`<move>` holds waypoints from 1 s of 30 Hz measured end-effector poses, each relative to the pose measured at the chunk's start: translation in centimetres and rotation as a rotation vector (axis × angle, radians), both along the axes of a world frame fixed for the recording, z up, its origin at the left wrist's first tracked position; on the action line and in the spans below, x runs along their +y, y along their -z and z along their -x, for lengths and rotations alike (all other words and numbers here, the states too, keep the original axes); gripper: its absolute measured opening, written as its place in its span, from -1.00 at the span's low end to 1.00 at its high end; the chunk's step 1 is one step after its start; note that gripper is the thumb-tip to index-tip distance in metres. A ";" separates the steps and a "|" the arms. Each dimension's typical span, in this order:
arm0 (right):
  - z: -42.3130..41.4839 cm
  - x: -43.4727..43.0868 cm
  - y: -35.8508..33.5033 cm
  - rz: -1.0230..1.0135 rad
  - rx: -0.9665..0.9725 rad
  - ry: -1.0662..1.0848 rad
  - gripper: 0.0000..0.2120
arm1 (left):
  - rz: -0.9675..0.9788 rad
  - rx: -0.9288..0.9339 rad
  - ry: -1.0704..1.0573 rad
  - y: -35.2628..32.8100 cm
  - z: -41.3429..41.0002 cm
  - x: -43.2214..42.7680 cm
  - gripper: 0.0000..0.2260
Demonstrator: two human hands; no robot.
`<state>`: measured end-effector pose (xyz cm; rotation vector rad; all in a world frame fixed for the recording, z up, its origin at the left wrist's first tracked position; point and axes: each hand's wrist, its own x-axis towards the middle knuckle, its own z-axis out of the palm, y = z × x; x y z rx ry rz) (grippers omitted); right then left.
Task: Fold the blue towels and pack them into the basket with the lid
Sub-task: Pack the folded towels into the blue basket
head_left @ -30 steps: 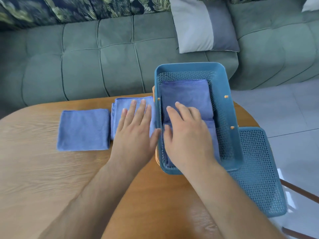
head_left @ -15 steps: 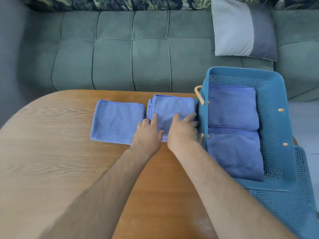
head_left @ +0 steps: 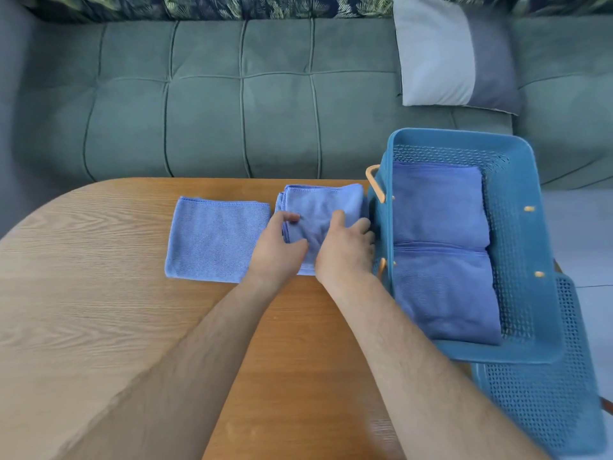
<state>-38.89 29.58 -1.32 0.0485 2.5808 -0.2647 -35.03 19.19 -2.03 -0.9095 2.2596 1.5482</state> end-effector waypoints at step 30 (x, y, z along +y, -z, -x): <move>5.6 18.0 -5.0 0.140 0.203 -0.074 -0.19 | 0.514 0.085 0.571 -6.4 8.7 16.8 -0.54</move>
